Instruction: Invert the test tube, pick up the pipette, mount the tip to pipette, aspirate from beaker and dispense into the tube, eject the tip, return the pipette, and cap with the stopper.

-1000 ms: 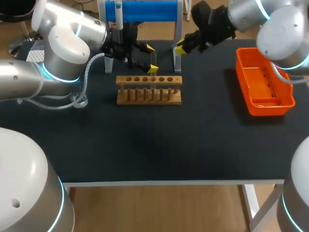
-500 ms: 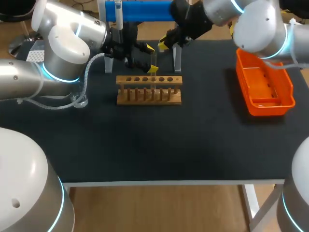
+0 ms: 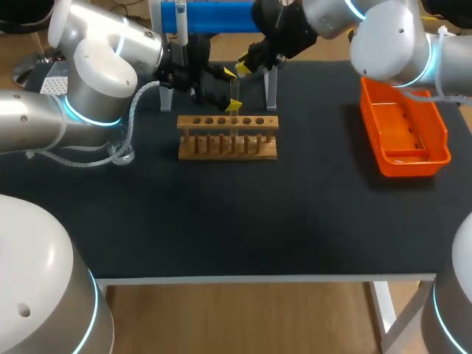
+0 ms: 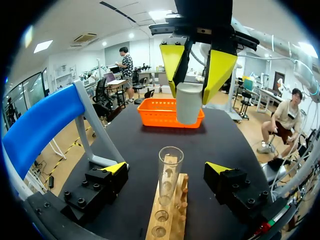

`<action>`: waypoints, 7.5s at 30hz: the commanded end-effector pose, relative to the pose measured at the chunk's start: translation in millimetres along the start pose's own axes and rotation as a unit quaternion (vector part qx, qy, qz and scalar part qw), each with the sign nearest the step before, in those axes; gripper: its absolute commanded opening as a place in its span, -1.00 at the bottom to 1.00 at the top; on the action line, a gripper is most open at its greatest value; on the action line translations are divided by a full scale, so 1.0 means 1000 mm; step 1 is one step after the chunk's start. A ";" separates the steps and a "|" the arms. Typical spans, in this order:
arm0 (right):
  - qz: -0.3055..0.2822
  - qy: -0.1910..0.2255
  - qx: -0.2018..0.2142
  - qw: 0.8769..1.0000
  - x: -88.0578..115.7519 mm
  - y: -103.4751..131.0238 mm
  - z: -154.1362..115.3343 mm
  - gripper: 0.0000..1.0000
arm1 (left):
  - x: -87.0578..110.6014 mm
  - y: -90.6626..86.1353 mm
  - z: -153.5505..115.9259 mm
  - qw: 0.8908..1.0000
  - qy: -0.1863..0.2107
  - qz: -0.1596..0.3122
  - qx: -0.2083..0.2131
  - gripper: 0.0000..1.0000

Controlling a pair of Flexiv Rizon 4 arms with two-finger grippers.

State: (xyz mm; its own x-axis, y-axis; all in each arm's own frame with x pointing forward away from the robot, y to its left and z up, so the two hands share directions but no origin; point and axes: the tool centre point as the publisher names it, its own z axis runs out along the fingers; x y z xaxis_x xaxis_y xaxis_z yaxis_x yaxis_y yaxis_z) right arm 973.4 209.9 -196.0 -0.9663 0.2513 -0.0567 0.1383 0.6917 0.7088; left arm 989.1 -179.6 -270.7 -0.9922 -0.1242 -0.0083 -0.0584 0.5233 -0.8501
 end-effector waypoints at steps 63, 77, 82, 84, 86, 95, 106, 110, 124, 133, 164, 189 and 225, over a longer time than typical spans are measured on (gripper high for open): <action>0.007 -0.003 0.011 1.000 0.000 0.002 0.005 -1.00 | 0.001 0.006 0.021 1.000 0.000 -0.001 -0.003 1.00; 0.014 -0.008 0.016 1.000 -0.003 0.000 0.015 -1.00 | 0.001 0.006 0.021 1.000 0.000 -0.001 -0.003 1.00; 0.016 -0.010 0.016 1.000 -0.005 -0.003 0.020 -1.00 | 0.001 0.006 0.021 1.000 0.000 -0.001 -0.003 1.00; 0.017 -0.010 0.016 1.000 -0.004 -0.004 0.021 -1.00 | 0.001 0.006 0.021 1.000 0.000 -0.001 -0.003 1.00; 0.018 -0.010 0.015 1.000 -0.004 -0.005 0.022 -1.00 | 0.001 0.006 0.021 1.000 0.000 -0.001 -0.003 1.00; 0.024 -0.007 0.013 1.000 -0.001 -0.012 0.027 -1.00 | 0.001 0.006 0.021 1.000 0.000 -0.001 -0.003 1.00; 0.029 -0.007 0.009 1.000 -0.002 -0.011 0.027 -1.00 | 0.001 0.006 0.021 1.000 0.000 -0.001 -0.003 1.00; 0.025 -0.010 0.000 1.000 -0.001 -0.005 0.022 -1.00 | 0.001 0.006 0.021 1.000 0.000 -0.001 -0.003 1.00; 0.023 -0.007 0.003 1.000 0.000 -0.007 0.026 -1.00 | 0.001 0.006 0.021 1.000 0.000 -0.001 -0.003 1.00; 0.024 -0.008 0.015 1.000 0.001 -0.014 0.030 -1.00 | 0.001 0.006 0.021 1.000 0.000 -0.001 -0.003 1.00; 0.035 -0.009 0.008 0.999 -0.005 -0.013 0.031 -1.00 | 0.001 0.006 0.021 1.000 0.000 -0.001 -0.003 1.00; 0.039 -0.013 -0.005 0.999 -0.004 -0.010 0.028 -1.00 | 0.001 0.006 0.021 1.000 0.000 -0.001 -0.003 1.00; 0.036 -0.014 0.001 0.999 -0.004 -0.015 0.033 -1.00 | 0.001 0.006 0.021 1.000 0.000 -0.001 -0.003 1.00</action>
State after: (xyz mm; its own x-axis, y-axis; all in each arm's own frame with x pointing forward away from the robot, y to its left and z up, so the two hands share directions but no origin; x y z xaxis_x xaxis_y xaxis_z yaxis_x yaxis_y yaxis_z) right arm 982.2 220.9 -229.6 -0.9464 0.3220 -0.0260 0.2075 0.6676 0.7150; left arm 990.1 -193.6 -286.1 -0.9922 -0.1249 -0.0054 -0.0620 0.5295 -0.8461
